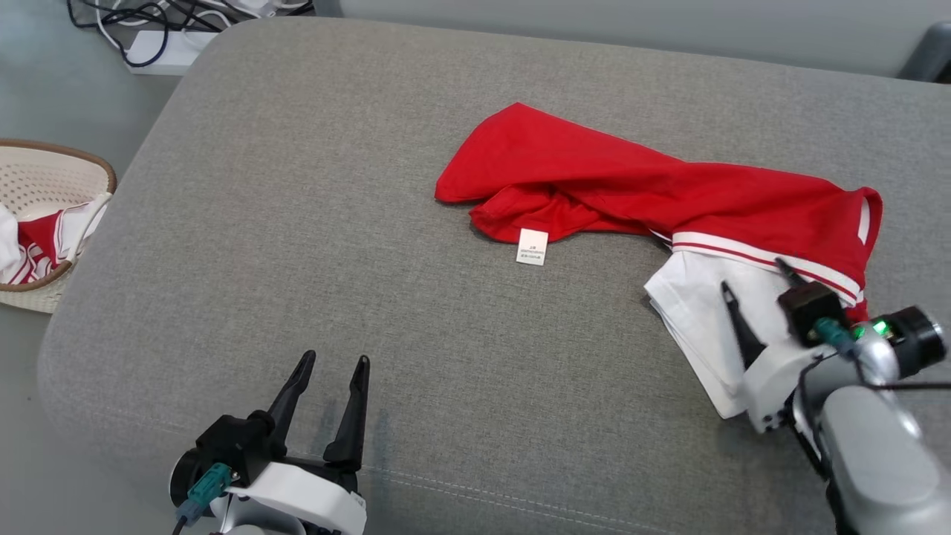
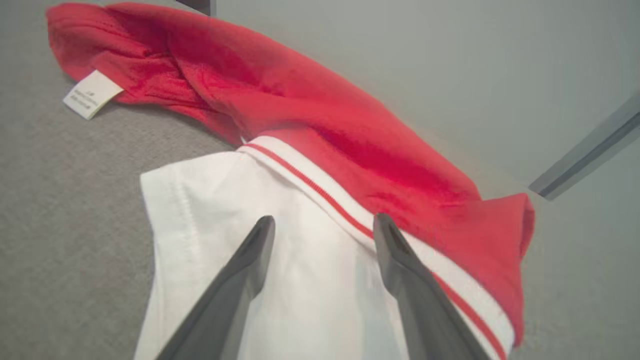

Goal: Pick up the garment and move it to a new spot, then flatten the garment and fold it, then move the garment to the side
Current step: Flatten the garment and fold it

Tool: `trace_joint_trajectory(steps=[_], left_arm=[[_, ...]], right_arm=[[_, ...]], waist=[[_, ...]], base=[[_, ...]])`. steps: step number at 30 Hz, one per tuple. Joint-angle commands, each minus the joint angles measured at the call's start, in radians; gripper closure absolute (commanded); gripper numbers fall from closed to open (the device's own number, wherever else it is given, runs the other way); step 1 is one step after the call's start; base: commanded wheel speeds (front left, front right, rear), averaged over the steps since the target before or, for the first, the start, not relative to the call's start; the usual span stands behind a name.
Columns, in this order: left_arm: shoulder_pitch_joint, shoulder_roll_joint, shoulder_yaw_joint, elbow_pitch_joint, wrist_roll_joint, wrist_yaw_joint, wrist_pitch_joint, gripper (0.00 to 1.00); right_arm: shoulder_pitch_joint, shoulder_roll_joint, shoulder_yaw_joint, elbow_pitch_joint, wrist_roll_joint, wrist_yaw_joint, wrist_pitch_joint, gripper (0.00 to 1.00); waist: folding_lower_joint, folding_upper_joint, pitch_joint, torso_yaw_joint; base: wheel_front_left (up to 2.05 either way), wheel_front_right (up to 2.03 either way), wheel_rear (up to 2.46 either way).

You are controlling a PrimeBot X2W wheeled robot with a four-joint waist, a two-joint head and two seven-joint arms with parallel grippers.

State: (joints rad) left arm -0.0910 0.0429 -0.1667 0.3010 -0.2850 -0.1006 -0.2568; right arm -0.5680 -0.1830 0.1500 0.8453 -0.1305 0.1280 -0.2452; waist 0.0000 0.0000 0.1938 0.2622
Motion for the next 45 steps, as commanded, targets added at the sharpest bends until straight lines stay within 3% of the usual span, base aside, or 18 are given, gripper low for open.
trace_joint_trajectory(steps=[1, 6, 14, 28, 45], left_arm=[[-0.038, 0.007, 0.025, -0.020, -0.008, -0.004, -0.005, 0.00], [-0.042, 0.007, 0.005, -0.017, -0.014, -0.006, -0.005, 0.00], [-0.031, 0.007, 0.002, -0.015, -0.017, -0.005, -0.005, 0.00], [-0.024, 0.007, 0.002, -0.009, -0.010, -0.007, -0.005, 0.00], [-0.033, 0.007, 0.006, -0.002, -0.013, -0.012, -0.005, 0.00]], right_arm=[[0.039, -0.016, 0.093, -0.042, 0.041, 0.003, -0.015, 0.00], [0.091, -0.071, 0.280, -0.098, 0.133, 0.003, 0.001, 0.00], [0.141, -0.182, 0.415, -0.235, 0.233, 0.003, 0.053, 0.00], [0.237, -0.270, 0.425, -0.427, 0.283, 0.003, 0.147, 0.00], [0.243, -0.218, 0.387, -0.412, 0.251, 0.003, 0.207, 0.00]], waist=[[0.0000, 0.0000, -0.001, -0.018], [0.0000, 0.0000, 0.001, -0.030], [0.0000, 0.0000, 0.000, -0.037], [0.0000, 0.0000, -0.015, -0.054], [0.0000, 0.0000, 0.010, -0.064]], base=[[0.00, 0.00, 0.00], [0.00, 0.00, 0.00], [0.00, 0.00, 0.00], [0.00, 0.00, 0.00], [0.00, 0.00, 0.00]])
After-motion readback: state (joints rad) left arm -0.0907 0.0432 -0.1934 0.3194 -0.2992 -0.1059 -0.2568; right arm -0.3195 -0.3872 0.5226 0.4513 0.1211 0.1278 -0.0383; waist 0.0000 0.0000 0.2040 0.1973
